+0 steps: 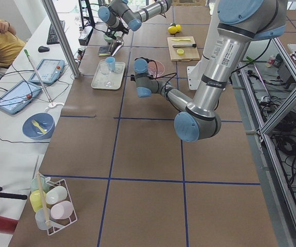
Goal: Put ice in cup with scoop
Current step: 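Tilt the scoop with the right gripper to pour ice into the cup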
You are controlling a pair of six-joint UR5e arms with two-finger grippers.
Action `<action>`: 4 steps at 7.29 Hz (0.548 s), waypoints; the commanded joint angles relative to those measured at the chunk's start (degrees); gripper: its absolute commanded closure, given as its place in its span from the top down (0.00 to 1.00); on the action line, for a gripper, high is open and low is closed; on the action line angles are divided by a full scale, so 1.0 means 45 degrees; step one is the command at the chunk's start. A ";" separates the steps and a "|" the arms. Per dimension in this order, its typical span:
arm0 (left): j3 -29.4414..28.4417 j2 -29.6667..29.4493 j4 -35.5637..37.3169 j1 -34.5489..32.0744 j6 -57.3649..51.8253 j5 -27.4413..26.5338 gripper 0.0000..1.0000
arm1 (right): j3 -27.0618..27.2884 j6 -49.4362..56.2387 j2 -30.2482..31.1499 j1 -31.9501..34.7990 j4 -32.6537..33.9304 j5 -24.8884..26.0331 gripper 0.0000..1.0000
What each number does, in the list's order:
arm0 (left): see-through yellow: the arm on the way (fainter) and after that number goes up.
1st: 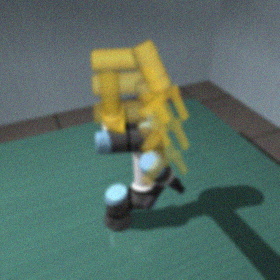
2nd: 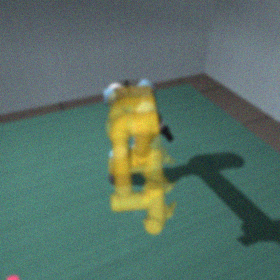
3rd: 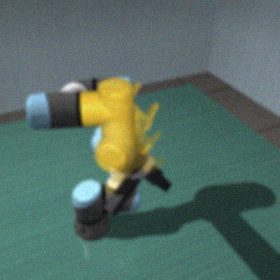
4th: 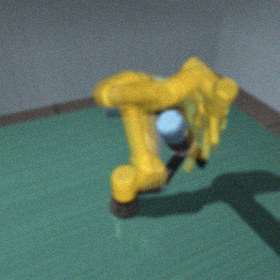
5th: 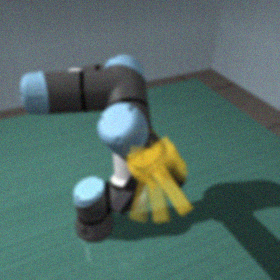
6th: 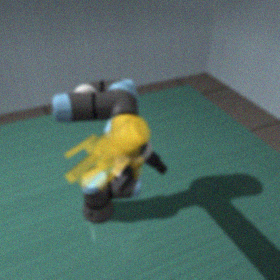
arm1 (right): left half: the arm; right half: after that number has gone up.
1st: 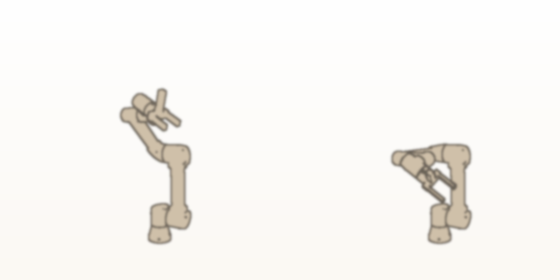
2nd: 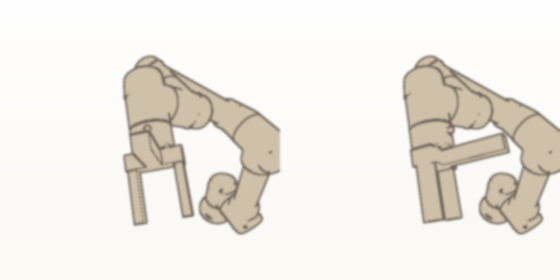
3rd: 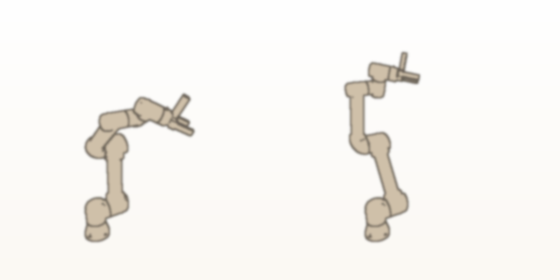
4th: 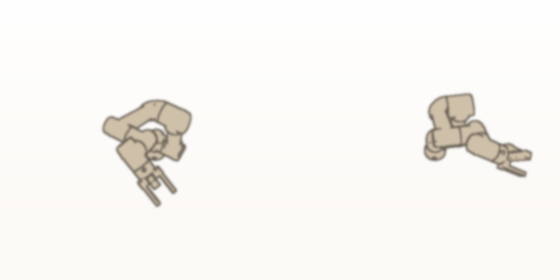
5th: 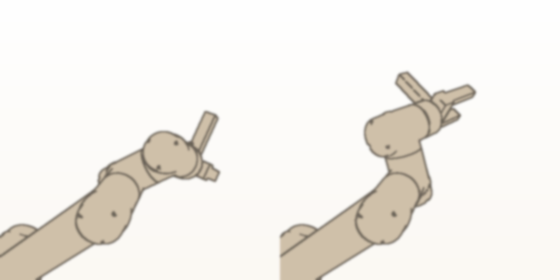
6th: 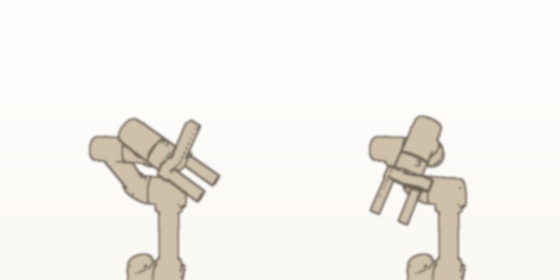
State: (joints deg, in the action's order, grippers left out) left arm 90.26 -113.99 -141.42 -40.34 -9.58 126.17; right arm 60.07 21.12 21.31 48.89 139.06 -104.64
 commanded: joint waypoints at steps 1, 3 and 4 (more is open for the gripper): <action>0.0019 0.0000 0.0000 0.0000 0.0000 0.0009 1.00 | 0.0011 0.0462 -0.0008 -0.0024 0.0074 0.0206 0.00; 0.0020 0.0000 0.0000 0.0000 0.0000 -0.0010 1.00 | 0.0011 0.0522 -0.0008 -0.0063 0.0074 0.0264 0.00; 0.0020 0.0000 0.0000 0.0000 0.0000 -0.0011 1.00 | 0.0088 0.0503 0.0030 -0.0083 0.0055 0.0129 0.00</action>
State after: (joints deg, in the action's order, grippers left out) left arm 90.35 -114.00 -141.42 -40.34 -9.58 126.16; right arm 60.18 23.34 21.31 48.65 139.37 -103.70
